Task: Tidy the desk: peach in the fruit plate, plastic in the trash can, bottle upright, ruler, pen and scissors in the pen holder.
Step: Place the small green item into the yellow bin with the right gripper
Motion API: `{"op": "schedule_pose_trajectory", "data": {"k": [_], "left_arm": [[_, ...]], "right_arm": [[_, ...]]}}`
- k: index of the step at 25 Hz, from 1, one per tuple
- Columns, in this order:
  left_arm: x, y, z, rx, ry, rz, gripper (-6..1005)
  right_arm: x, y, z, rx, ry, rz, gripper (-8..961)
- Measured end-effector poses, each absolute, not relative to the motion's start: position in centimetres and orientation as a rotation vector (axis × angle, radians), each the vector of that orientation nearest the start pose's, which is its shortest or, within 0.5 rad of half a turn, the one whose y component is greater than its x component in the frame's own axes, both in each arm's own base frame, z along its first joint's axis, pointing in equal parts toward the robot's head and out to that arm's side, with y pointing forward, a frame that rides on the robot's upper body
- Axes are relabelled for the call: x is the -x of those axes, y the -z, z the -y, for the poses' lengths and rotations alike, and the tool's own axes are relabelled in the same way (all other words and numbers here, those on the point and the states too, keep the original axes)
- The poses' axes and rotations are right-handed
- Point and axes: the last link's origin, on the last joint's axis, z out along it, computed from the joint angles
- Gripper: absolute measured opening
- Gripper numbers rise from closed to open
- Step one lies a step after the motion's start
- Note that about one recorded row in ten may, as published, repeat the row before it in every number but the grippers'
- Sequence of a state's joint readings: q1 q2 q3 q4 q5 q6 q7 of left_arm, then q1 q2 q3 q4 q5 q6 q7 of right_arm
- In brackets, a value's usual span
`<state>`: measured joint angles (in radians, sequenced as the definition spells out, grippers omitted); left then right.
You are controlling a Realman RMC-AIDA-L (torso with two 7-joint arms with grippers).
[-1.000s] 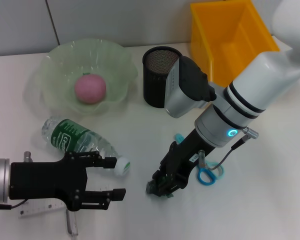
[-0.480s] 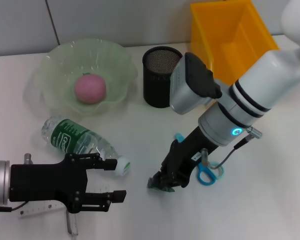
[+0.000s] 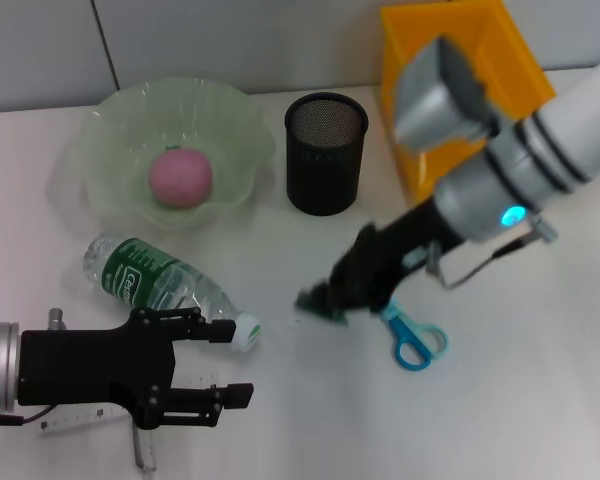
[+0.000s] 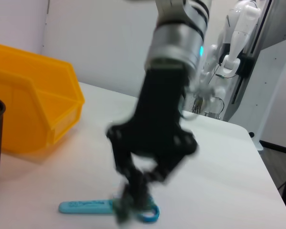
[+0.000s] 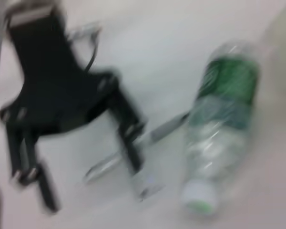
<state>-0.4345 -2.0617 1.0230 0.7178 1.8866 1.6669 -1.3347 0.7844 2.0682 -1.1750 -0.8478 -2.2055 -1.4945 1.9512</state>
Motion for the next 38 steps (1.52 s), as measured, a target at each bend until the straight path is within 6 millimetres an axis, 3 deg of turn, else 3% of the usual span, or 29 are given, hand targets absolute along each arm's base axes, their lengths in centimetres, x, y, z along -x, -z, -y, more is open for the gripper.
{"op": "schedule_pose_trajectory", "data": {"k": [3,6,7,8,13,19,28,38], "left_arm": [[25.3,2.3,-28.6,3.024,0.666,0.442,761],[25.3,2.4,-28.5,3.026,0.67,0.437,761],[25.3,2.4,-28.5,3.026,0.671,0.437,761],[25.3,2.4,-28.5,3.026,0.671,0.437,761],[25.2,2.5,-28.5,3.027,0.674,0.437,761],[25.1,2.5,-28.5,3.026,0.691,0.444,761],[25.1,2.5,-28.5,3.026,0.692,0.443,761],[25.1,2.4,-28.6,3.027,0.691,0.447,761]], "right_arm": [[-16.6,2.2,-37.9,2.989,-0.074,-0.667,58],[-17.1,-0.7,-39.2,2.857,-0.212,-0.731,61],[-17.6,-2.7,-40.0,2.763,-0.307,-0.768,61],[-17.6,-2.7,-40.0,2.763,-0.307,-0.768,62],[-19.3,-6.9,-41.3,2.531,-0.498,-0.829,67],[-22.1,-9.5,-42.9,2.253,-0.574,-0.881,72],[-24.1,-8.1,-44.4,2.119,-0.51,-0.935,79],[-24.1,-7.2,-44.9,2.101,-0.462,-0.911,158]]}}
